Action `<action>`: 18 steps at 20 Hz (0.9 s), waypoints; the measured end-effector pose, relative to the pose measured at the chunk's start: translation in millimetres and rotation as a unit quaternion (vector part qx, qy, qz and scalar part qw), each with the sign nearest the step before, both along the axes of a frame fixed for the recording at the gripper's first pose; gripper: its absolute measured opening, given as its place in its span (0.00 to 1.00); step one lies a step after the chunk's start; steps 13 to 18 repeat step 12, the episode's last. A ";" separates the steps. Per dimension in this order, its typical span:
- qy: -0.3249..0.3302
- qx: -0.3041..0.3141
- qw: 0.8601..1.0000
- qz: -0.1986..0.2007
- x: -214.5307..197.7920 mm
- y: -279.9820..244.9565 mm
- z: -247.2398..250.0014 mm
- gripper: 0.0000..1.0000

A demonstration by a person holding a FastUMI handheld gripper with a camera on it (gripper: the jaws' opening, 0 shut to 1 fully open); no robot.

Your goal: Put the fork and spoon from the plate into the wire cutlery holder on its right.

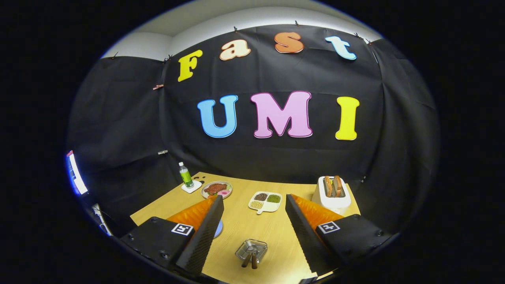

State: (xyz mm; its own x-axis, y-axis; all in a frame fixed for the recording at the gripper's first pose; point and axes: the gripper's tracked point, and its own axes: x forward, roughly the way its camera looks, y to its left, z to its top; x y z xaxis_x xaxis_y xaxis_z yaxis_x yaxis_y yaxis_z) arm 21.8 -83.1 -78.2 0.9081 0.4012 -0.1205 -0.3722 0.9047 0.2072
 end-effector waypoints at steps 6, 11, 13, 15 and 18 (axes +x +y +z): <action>-0.016 -0.012 1.000 0.020 -0.8 15.3 0.8 0.98; -0.017 -0.019 0.999 0.033 9.3 28.0 -2.8 0.98; -0.014 -0.019 0.999 0.038 10.0 31.1 -3.3 0.98; -0.014 -0.019 0.999 0.038 10.0 31.1 -3.3 0.98; -0.014 -0.019 0.999 0.038 10.0 31.1 -3.3 0.98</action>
